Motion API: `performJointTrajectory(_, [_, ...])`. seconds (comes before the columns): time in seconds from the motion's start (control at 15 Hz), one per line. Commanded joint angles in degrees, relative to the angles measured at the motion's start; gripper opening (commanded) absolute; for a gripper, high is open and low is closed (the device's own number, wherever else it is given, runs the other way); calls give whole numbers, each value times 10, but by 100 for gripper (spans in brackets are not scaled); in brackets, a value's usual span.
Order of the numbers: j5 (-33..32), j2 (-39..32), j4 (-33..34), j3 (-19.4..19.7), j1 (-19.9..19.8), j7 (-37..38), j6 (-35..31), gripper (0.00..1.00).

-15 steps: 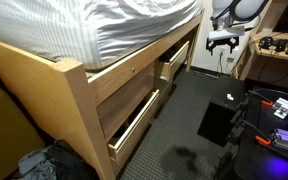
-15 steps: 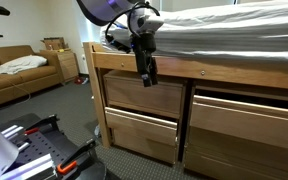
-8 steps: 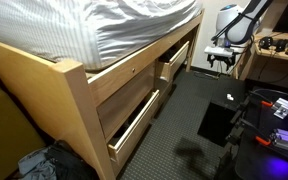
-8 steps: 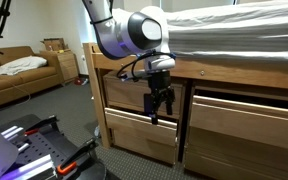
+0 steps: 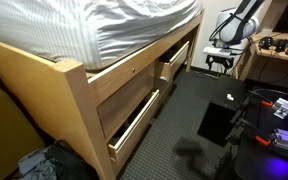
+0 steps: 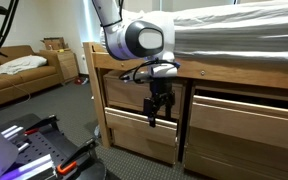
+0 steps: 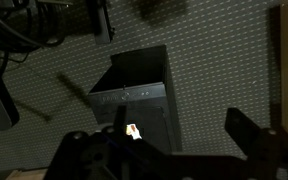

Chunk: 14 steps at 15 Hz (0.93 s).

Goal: Close the top right drawer

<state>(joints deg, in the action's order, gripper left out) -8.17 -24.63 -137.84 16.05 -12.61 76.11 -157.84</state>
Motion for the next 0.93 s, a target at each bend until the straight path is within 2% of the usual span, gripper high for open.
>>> performJointTrajectory(0.0, [99,-32,17,-37,-11,-63,-68,100])
performJointTrajectory(0.13, [174,-47,28,-95,-43,-144,-132,100])
performJointTrajectory(0.33, [227,-83,60,-166,-88,-275,-183,100])
performJointTrajectory(0.4, [200,-94,69,-210,-138,-294,-198,100])
performJointTrajectory(0.47, [211,-105,84,-257,-183,-342,-198,100])
performJointTrajectory(0.53, [256,-121,101,-234,-159,-356,-183,100])
performJointTrajectory(0.6, [277,-131,115,-170,-105,-312,-165,100])
performJointTrajectory(0.67, [289,-100,82,-201,-118,-345,-179,100])
performJointTrajectory(0.87, [300,-127,108,-167,-102,-339,-173,100])
